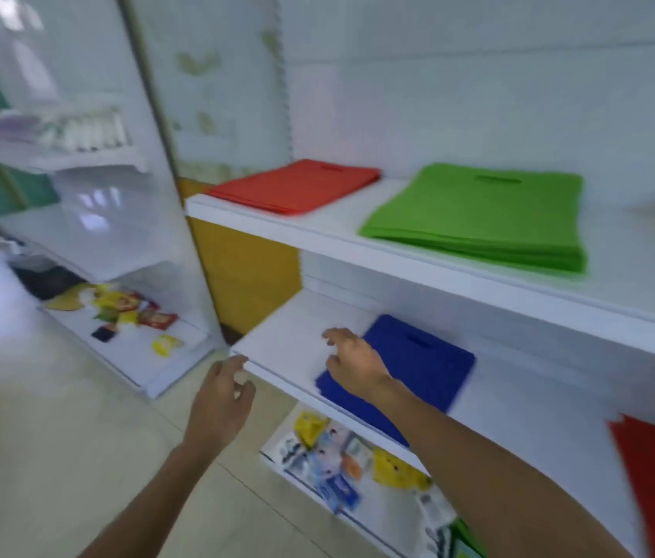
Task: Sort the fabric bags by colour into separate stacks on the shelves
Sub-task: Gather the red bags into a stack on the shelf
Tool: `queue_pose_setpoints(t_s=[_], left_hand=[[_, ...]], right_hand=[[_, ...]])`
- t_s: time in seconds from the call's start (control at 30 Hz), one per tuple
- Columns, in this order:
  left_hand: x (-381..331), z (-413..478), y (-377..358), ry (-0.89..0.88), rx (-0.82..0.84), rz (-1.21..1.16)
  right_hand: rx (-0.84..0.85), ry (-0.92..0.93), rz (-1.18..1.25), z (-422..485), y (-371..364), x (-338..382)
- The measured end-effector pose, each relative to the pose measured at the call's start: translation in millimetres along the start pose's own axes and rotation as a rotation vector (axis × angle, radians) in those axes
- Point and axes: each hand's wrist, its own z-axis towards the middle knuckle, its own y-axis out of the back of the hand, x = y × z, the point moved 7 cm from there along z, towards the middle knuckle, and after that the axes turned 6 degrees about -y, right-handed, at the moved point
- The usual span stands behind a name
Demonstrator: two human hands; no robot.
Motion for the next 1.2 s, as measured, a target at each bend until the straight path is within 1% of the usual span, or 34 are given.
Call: queue_pose_setpoints(t_s=[0.07, 0.17, 0.27, 0.37, 0.6, 0.7, 0.8, 0.9, 1.03, 1.13, 1.2], left_hand=[[14, 20, 51, -0.031, -0.074, 0.011], [14, 56, 104, -0.076, -0.121, 0.0], [2, 99, 135, -0.165, -0.173, -0.019], [-6, 139, 142, -0.213, -0.173, -0.01], [-6, 229, 129, -0.25, -0.131, -0.045], [2, 264, 134, -0.252, -0.146, -0.05], [7, 296, 136, -0.292, -0.144, -0.031], [6, 332, 131, -0.343, -0.108, -0.025], [-2, 389, 118, -0.434, -0.056, -0.024], [-9, 431, 105, -0.482, -0.001, -0.033], [-11, 454, 90, -0.489, 0.071, 0.035]], right_hand=[[-0.076, 0.104, 0.025, 24, 15, 65], [-0.165, 0.23, 0.027, 59, 47, 134], [-0.279, 0.291, 0.045, 96, 87, 176], [-0.369, 0.318, 0.056, 124, 112, 198], [-0.396, 0.314, -0.022, 213, 140, 197], [-0.404, 0.29, -0.009, 252, 152, 201], [-0.403, 0.276, -0.024, 280, 149, 204], [-0.411, 0.248, -0.077, 301, 145, 196], [-0.493, 0.11, -0.107, 321, 170, 168], [-0.58, -0.05, -0.131, 322, 194, 140], [-0.627, -0.168, -0.155, 317, 206, 122]])
